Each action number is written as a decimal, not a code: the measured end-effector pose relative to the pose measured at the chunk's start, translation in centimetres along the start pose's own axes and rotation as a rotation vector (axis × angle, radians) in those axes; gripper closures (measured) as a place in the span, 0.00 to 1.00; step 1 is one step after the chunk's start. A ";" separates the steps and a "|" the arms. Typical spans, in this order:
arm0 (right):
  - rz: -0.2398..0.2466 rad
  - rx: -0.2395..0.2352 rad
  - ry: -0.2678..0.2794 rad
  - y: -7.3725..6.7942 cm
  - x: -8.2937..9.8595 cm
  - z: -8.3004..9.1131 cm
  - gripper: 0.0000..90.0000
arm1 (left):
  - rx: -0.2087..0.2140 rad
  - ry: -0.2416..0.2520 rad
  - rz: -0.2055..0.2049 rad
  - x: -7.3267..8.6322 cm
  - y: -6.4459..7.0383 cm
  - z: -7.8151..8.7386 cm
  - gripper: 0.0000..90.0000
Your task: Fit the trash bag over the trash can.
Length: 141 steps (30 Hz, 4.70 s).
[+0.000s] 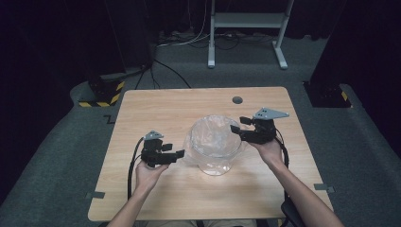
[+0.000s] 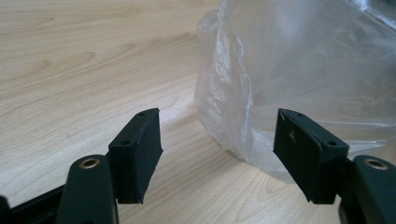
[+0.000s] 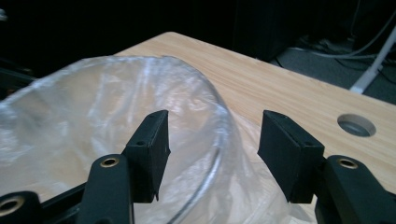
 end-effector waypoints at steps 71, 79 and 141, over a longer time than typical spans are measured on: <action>0.288 -0.200 -0.069 -9.5 0.0 0.4 0.49 | 0.002 0.106 -0.089 -7.7 2.5 -2.6 0.31; 0.270 -0.217 -0.063 -8.6 -1.0 -0.2 0.47 | 0.000 0.106 -0.078 -6.7 2.3 -1.5 0.31; 0.021 0.090 -0.119 -0.7 4.3 4.0 0.50 | 0.006 0.161 -0.130 -8.4 4.2 -5.3 0.37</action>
Point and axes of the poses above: each handheld gripper's, and its own axes: z roughly backward along the jaws, x roughly out of its underside, y roughly to its right, the point moved 3 cm from there along -z, roughly forward along the jaws, and after that the axes turned 1 degree about z, right-handed, at the moved point
